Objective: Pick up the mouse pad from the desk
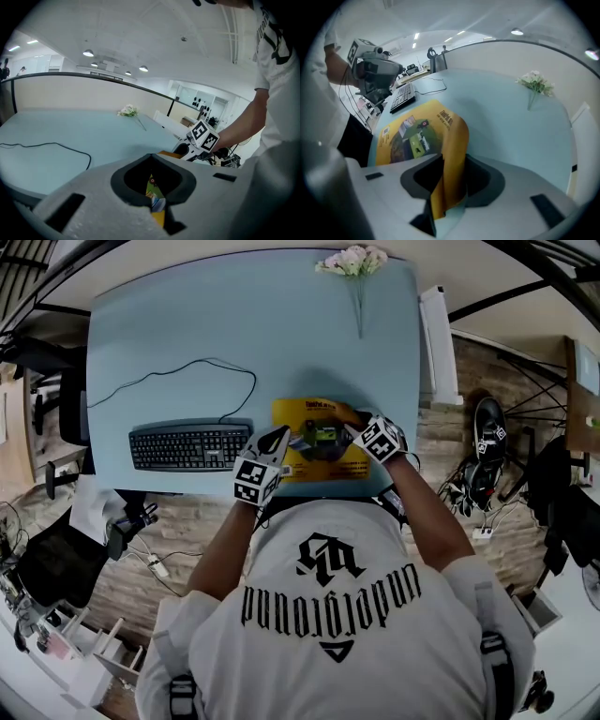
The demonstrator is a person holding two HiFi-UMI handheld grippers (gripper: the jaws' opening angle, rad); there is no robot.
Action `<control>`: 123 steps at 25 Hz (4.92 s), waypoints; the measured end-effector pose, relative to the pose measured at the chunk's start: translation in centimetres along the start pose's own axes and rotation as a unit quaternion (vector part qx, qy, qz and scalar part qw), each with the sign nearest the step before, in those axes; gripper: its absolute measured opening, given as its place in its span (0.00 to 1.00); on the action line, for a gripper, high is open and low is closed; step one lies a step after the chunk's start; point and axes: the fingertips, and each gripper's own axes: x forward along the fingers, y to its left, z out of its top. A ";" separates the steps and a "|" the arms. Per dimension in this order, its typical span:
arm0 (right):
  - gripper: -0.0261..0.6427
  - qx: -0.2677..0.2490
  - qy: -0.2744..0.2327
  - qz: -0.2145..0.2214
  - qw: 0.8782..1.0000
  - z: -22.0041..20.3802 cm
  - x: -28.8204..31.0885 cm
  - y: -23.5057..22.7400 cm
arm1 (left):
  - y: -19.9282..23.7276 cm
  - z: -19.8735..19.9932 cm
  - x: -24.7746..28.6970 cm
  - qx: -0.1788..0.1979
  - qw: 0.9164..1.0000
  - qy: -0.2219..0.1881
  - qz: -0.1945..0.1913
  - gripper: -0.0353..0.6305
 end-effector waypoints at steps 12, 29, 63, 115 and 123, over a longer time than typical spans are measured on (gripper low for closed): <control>0.08 0.032 -0.045 0.042 0.998 0.2 -1.9 3.3 | -3.3 0.0 -2.0 0.007 0.999 -0.021 0.024 0.06; 0.08 0.058 -0.163 0.080 0.982 4.5 -11.7 10.1 | -9.3 2.3 -5.5 0.035 0.994 -0.082 0.059 0.06; 0.07 0.080 -0.302 0.045 0.949 -2.0 -27.0 13.2 | -22.1 4.5 -9.4 0.065 0.982 -0.157 0.077 0.06; 0.07 0.126 -0.392 -0.105 0.905 1.8 -30.4 30.1 | -18.4 -0.5 -25.6 0.125 0.978 -0.157 -0.055 0.06; 0.07 0.109 -0.394 -0.098 0.907 -1.4 -32.4 31.2 | -23.1 -1.3 -25.0 0.127 0.977 -0.165 -0.055 0.06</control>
